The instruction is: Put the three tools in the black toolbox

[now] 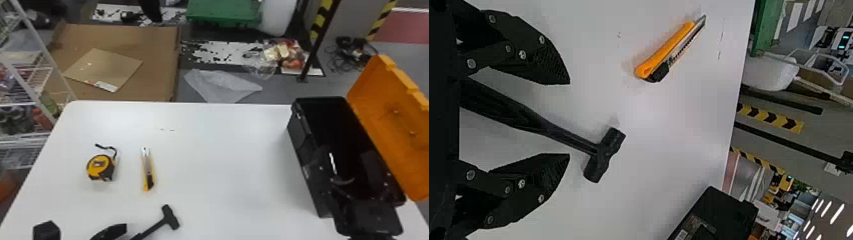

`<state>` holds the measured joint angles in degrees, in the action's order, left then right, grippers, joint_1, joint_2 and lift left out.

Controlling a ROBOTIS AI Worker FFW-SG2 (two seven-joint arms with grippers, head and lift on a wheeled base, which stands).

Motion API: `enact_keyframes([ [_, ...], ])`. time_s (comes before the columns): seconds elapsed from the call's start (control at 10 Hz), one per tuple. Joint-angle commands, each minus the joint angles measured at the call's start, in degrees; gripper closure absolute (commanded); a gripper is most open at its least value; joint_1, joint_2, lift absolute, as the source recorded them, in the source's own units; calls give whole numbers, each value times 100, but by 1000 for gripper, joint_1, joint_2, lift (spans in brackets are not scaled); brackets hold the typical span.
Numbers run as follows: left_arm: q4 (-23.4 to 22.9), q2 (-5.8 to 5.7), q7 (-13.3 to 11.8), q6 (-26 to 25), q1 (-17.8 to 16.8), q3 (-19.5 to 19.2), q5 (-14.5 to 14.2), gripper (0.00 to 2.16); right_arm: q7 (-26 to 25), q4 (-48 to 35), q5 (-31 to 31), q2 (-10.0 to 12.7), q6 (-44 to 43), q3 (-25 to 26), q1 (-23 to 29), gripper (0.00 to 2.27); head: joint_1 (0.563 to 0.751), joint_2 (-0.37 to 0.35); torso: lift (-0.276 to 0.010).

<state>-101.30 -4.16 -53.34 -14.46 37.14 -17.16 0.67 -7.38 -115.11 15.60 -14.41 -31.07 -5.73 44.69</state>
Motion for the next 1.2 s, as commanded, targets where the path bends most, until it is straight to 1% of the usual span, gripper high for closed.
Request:
enact_keyframes([
  [0.0, -4, -6, -10, -97, -23, -42, 30, 697, 0, -29, 13, 8, -8, 2, 4, 93, 695, -25, -55],
  [0.1, -13, 3, -71, -150, -23, -51, 100, 687, 0, -29, 13, 8, -8, 2, 4, 93, 695, -16, -55],
  [0.2, -57, 3, -194, -431, -23, -51, 92, 677, 0, -29, 4, 8, -8, 2, 4, 93, 695, -13, -55],
  [0.3, -127, 12, -229, -449, -5, 2, 74, 674, 0, -29, 4, 17, -8, 2, 4, 97, 695, -17, -55],
  [0.6, -127, 3, -221, -449, -41, 11, 136, 670, 0, -55, 4, 17, -78, 2, 39, 90, 695, -37, -55],
  [0.8, -118, 12, -168, -431, -32, -24, 267, 670, 0, -73, 4, 26, -96, -7, 39, 87, 695, -29, -55],
  [0.9, -127, 12, -177, -431, -32, -51, 276, 667, 0, -73, 4, 26, -96, -16, 31, 83, 695, -21, -55],
  [1.0, -136, 12, -229, -449, -14, -86, 276, 545, 0, -64, 4, 26, -96, -25, 13, 83, 695, -18, -55],
  [1.1, -206, 12, -282, -449, 3, -86, 267, 495, 0, -64, 4, 35, -96, -33, 4, 83, 695, -11, -55],
])
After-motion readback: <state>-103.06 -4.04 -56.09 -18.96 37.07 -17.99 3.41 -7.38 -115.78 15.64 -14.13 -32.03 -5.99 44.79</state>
